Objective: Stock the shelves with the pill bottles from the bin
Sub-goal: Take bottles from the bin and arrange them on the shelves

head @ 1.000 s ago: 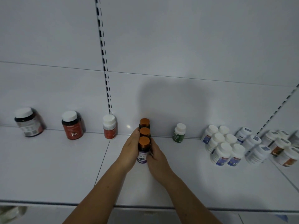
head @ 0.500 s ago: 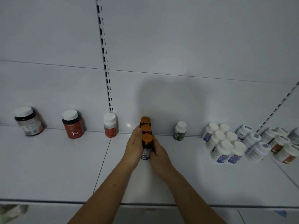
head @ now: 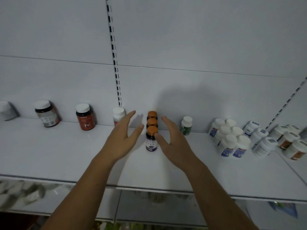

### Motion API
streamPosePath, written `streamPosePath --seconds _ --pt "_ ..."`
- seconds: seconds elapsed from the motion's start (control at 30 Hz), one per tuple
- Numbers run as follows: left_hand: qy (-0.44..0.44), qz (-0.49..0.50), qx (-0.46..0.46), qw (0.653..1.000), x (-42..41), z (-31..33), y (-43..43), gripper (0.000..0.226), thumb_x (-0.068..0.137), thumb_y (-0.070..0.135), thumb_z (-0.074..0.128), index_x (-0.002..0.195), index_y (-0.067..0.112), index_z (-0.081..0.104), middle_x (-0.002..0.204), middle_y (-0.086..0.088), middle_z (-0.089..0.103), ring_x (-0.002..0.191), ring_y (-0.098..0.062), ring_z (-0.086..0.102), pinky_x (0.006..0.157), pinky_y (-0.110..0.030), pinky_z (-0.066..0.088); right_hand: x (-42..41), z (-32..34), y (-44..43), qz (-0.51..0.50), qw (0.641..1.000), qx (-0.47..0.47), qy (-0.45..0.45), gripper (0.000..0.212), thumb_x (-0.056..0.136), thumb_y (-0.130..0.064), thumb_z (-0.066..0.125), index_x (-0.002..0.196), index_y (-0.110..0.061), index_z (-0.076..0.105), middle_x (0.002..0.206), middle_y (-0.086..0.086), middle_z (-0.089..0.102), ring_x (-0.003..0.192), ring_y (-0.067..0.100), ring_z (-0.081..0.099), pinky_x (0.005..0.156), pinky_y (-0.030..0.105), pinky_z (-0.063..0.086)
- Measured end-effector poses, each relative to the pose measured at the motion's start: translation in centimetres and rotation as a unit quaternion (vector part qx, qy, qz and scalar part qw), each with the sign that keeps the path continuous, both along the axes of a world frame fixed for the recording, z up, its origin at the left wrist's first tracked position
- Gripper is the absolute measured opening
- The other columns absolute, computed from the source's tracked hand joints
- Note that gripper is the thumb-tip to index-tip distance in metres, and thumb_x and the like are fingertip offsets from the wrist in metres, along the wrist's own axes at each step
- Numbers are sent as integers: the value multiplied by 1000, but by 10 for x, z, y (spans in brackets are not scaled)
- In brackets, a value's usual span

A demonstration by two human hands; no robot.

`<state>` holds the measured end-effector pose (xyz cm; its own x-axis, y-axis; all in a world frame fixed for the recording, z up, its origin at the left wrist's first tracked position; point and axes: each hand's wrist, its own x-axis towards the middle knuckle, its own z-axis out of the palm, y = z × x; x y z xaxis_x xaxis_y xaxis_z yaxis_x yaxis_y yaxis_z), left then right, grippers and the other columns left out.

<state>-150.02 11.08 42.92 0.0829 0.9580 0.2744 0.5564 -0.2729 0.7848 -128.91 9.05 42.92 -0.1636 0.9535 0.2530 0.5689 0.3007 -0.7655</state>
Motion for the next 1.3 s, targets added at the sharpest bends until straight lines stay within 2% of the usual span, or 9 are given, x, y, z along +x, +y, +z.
streamPosePath --seconds 0.07,0.17,0.27,0.33,0.47,0.7,0.87,1.1,1.3 --pt "108 24 50 993 -12 15 -25 74 100 65 52 163 35 29 166 11 36 149 -10 37 117 -32 33 0 21 -12 46 998 27 -44 65 104 -42 58 160 -37 25 149 -36 23 143 -9 18 120 15 13" --pt "232 75 89 966 -27 29 -71 77 98 68 52 162 31 31 163 7 42 147 -15 41 116 -34 35 0 36 -28 104 985 86 -111 69 99 -46 65 157 -27 34 161 -8 37 150 15 33 126 44 27" --pt "314 139 63 937 -37 29 -121 86 94 82 38 163 31 29 167 5 37 152 -18 35 122 -46 35 -5 44 -56 163 971 89 -153 81 99 -55 61 164 -34 20 173 -12 12 160 9 4 129 34 8" --pt "349 172 44 920 -42 26 -157 88 93 84 34 163 31 28 168 6 35 153 -18 34 123 -49 35 -12 46 -76 212 955 99 -183 82 100 -59 56 165 -36 12 173 -15 4 159 5 -4 128 33 2" --pt "357 225 -2 907 -51 18 -233 86 93 82 40 163 33 28 168 5 33 154 -18 32 124 -48 33 -39 33 -106 307 918 120 -218 84 101 -61 51 166 -33 7 175 -8 1 160 11 -6 131 41 0" --pt "380 360 -96 847 -92 7 -366 86 94 82 39 163 35 23 169 6 31 155 -19 30 124 -49 33 -117 6 -167 434 866 140 -205 83 101 -62 50 166 -33 7 174 -6 5 160 15 -1 131 44 5" --pt "368 436 -143 809 -129 1 -441 88 93 83 39 165 35 19 170 7 27 155 -20 29 124 -48 31 -180 -4 -206 504 829 131 -202 82 100 -62 51 165 -38 7 174 -11 6 160 12 1 129 41 6" --pt "339 492 -174 783 -202 -31 -497 88 92 83 40 164 36 20 169 8 29 155 -18 30 125 -47 29 -284 -35 -233 557 791 113 -226 82 100 -63 51 166 -36 9 174 -12 6 159 11 4 129 42 11" --pt "299 510 -198 782 -299 -75 -513 91 91 83 39 165 35 16 169 6 31 154 -19 33 122 -48 34 -383 -74 -227 553 791 55 -257 91 99 -60 55 166 -35 -1 174 -7 8 159 20 15 127 49 25"
